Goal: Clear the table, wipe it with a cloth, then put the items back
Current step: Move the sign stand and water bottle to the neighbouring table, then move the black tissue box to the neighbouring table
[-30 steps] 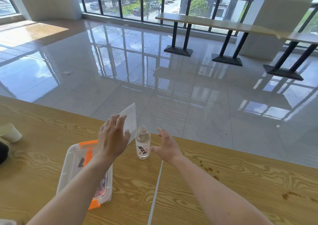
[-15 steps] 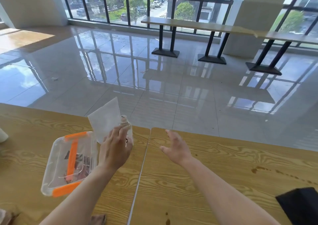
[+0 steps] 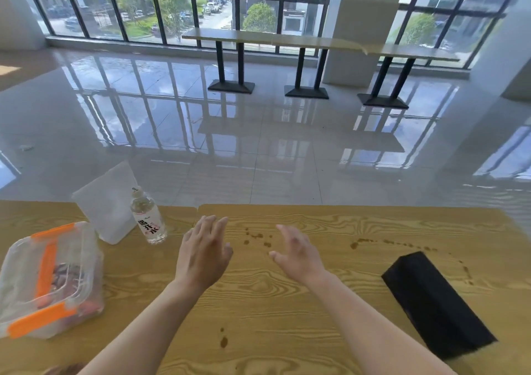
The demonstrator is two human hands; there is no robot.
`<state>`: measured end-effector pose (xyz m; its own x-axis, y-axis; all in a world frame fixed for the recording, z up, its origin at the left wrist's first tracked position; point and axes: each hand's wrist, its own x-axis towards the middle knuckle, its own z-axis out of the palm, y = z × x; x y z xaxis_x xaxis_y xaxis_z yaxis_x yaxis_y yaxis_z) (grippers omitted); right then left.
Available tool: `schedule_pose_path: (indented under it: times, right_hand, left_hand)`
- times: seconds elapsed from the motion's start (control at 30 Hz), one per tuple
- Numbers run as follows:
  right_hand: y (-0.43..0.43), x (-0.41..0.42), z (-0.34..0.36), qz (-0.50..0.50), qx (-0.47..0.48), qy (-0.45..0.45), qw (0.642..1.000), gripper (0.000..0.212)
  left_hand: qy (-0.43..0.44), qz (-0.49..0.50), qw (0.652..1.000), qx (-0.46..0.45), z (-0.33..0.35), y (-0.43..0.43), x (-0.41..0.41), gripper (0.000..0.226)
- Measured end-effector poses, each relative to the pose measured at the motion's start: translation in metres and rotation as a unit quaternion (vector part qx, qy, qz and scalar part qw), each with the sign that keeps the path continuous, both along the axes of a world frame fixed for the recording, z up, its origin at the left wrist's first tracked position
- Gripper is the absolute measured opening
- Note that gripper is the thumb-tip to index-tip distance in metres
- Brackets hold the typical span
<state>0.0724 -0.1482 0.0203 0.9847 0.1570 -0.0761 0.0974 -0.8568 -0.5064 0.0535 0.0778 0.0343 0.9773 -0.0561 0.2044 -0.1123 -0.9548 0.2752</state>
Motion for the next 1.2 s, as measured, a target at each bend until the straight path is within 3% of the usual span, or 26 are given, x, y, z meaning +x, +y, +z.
schedule_pose_path:
  times: [0.27, 0.67, 1.0, 1.2]
  right_hand:
    - [-0.113, -0.049, -0.012, -0.095, 0.004, 0.035, 0.995, 0.070]
    - [-0.260, -0.107, -0.003, -0.243, -0.033, -0.035, 0.969, 0.066]
    - [-0.327, -0.134, -0.027, -0.280, -0.129, 0.074, 0.948, 0.112]
    - [-0.339, -0.132, -0.040, -0.277, -0.137, 0.098, 0.946, 0.121]
  left_hand:
    - [0.021, -0.081, 0.996, -0.005, -0.017, -0.105, -0.012, 0.057]
    - [0.056, -0.207, 0.977, 0.000, -0.036, -0.249, -0.024, 0.058]
    - [0.076, -0.335, 0.939, 0.020, -0.047, -0.369, -0.003, 0.066]
    - [0.086, -0.418, 0.891, 0.152, -0.049, -0.418, 0.028, 0.091]
